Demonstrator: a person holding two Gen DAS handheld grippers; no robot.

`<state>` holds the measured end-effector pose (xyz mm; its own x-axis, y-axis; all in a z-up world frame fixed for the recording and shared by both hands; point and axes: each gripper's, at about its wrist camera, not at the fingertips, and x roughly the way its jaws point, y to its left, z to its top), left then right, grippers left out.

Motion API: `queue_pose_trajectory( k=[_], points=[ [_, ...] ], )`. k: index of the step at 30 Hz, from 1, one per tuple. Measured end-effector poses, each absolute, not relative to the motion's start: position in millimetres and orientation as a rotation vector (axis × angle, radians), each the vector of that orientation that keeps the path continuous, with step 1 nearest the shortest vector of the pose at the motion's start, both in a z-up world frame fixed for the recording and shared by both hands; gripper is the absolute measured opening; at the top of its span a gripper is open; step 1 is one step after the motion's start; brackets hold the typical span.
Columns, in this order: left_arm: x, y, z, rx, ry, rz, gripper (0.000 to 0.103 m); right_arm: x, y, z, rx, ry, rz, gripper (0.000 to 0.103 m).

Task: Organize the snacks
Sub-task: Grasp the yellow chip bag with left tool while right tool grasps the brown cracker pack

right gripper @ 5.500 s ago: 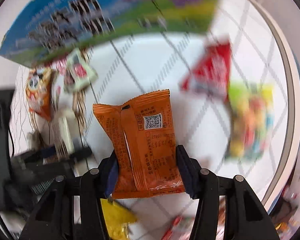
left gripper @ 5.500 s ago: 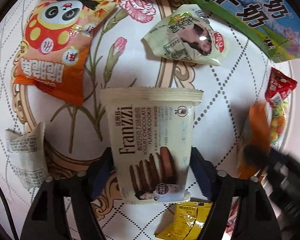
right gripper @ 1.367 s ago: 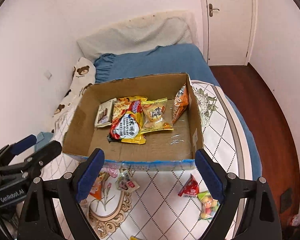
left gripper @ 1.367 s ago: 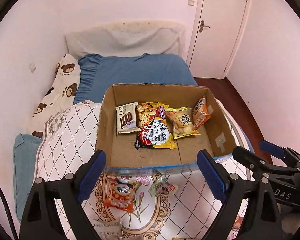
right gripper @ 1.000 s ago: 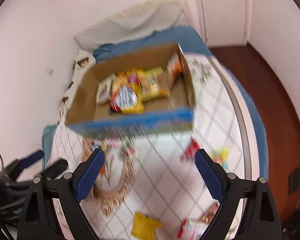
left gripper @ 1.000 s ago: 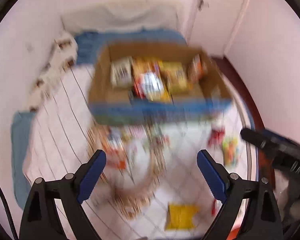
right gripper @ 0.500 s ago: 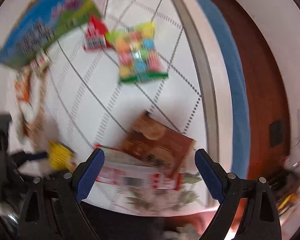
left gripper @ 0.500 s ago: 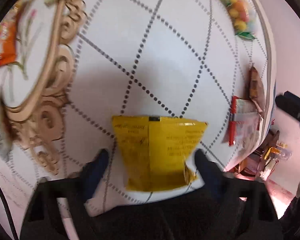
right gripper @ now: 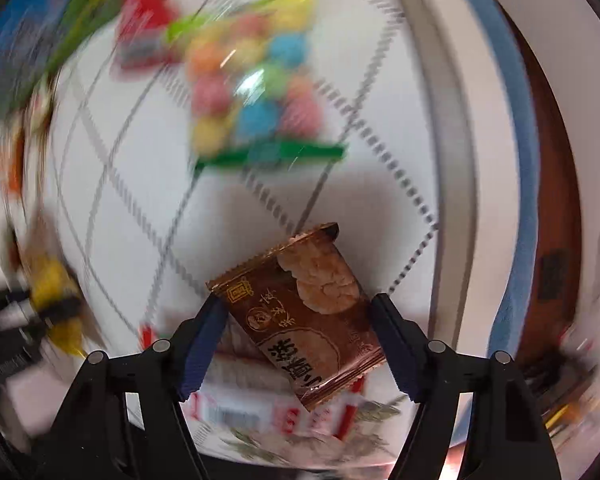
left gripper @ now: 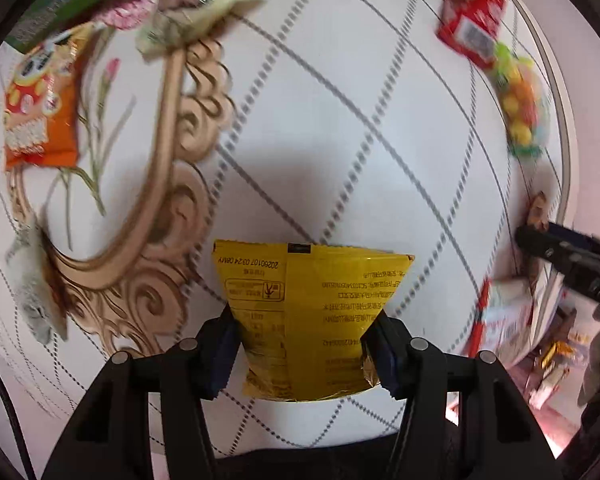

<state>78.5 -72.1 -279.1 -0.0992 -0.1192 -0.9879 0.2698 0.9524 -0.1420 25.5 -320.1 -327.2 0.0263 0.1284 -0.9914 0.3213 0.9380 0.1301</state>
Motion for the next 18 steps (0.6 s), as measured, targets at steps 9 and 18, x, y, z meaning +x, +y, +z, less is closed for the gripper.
queue_pose_trajectory(
  k=[9,18],
  points=[
    [105.3,-68.6,-285.9,0.009,1.639,-0.316,0.064,27.0,-337.7,-321.4,0.451,1.547,-0.072,0.084],
    [107.8,-61.4,-285.3,-0.034,1.642,-0.320,0.073,22.1,-297.0,-332.3,0.295,1.510,-0.099,0.059]
  ],
)
